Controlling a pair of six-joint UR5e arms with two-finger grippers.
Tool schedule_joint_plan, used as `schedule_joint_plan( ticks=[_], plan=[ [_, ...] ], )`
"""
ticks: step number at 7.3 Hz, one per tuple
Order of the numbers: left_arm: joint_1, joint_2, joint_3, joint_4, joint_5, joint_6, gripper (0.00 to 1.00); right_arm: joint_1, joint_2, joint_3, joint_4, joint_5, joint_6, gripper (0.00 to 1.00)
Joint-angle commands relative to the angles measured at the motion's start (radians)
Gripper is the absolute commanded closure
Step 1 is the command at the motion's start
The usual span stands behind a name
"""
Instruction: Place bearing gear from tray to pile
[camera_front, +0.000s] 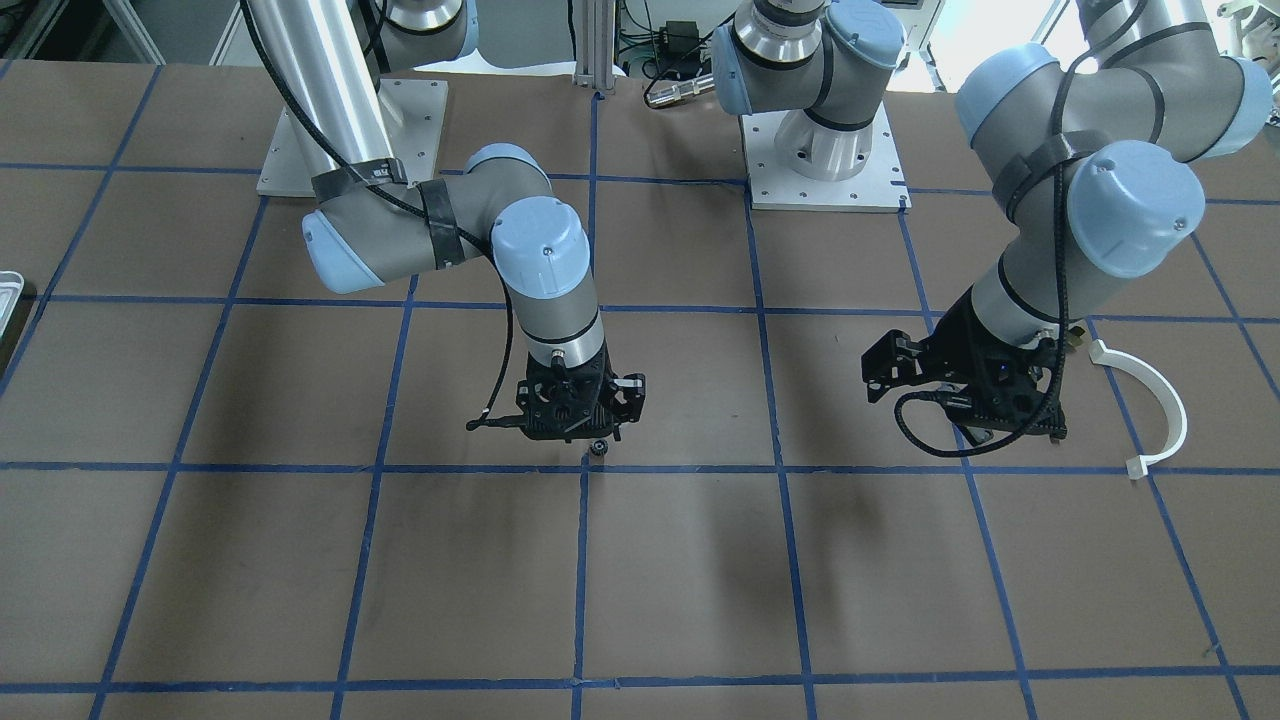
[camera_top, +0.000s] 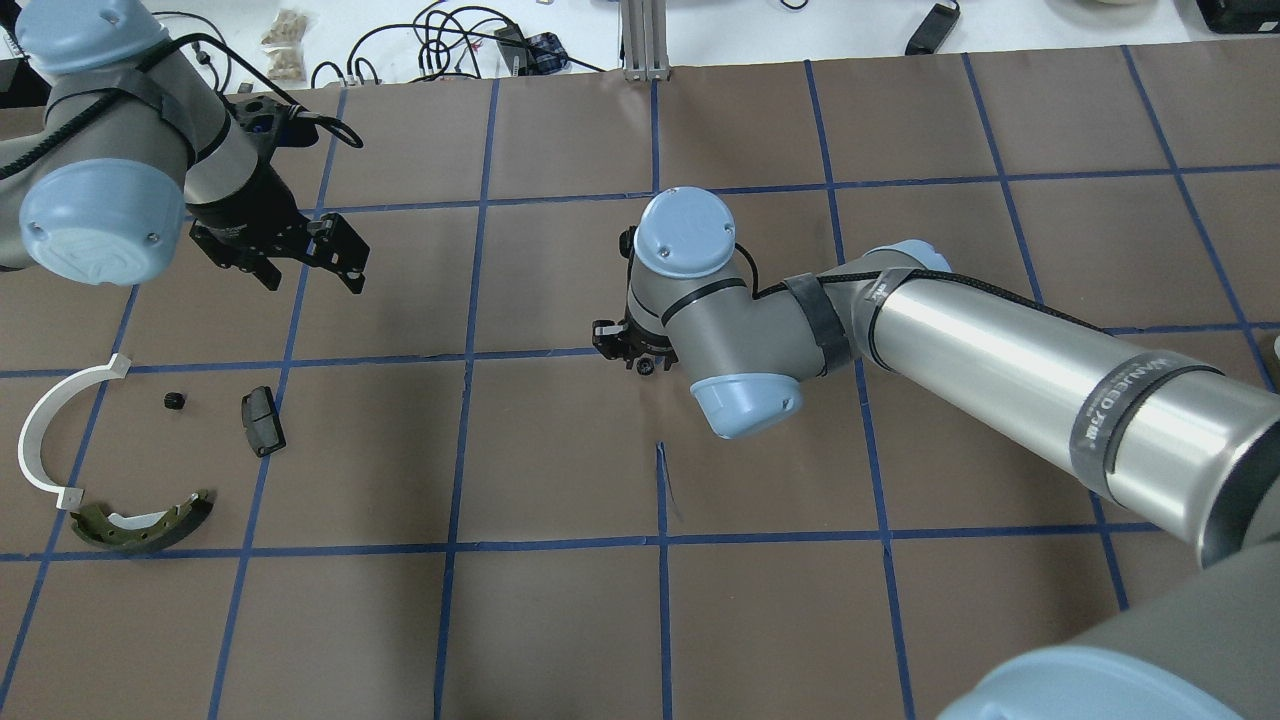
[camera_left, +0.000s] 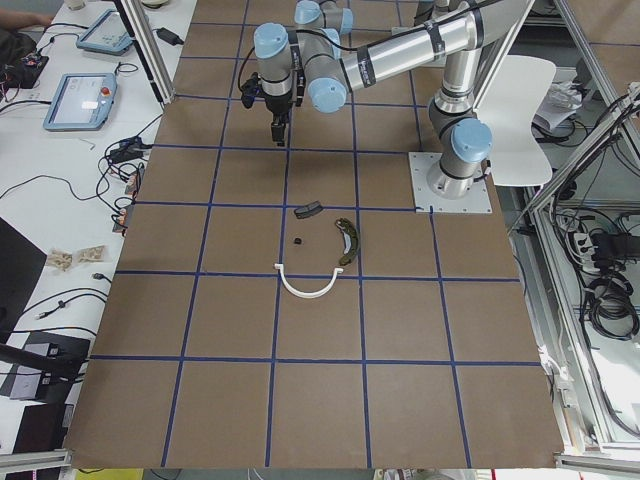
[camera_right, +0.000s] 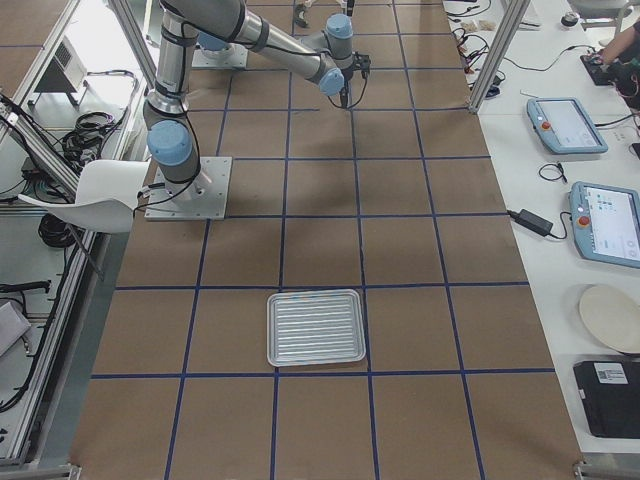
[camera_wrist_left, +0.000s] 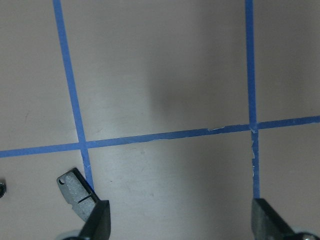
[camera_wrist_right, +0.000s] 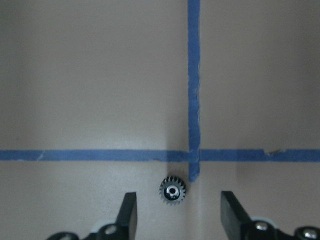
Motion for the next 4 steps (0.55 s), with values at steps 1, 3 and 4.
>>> schedule_joint_plan(
  ticks=[1, 3, 4],
  plan=[
    [-0.061, -0.008, 0.002, 0.000, -0.038, -0.136, 0.00, -0.093, -0.107, -0.072, 0.207, 0.001, -0.076, 0.00],
    [-0.241, -0.049, 0.045, 0.054, -0.036, -0.316, 0.00, -0.177, -0.239, -0.175, 0.555, -0.022, -0.227, 0.00],
    [-0.312, -0.081, 0.051, 0.086, -0.026, -0.368, 0.00, -0.220, -0.315, -0.208, 0.657, -0.054, -0.266, 0.00]
  ],
)
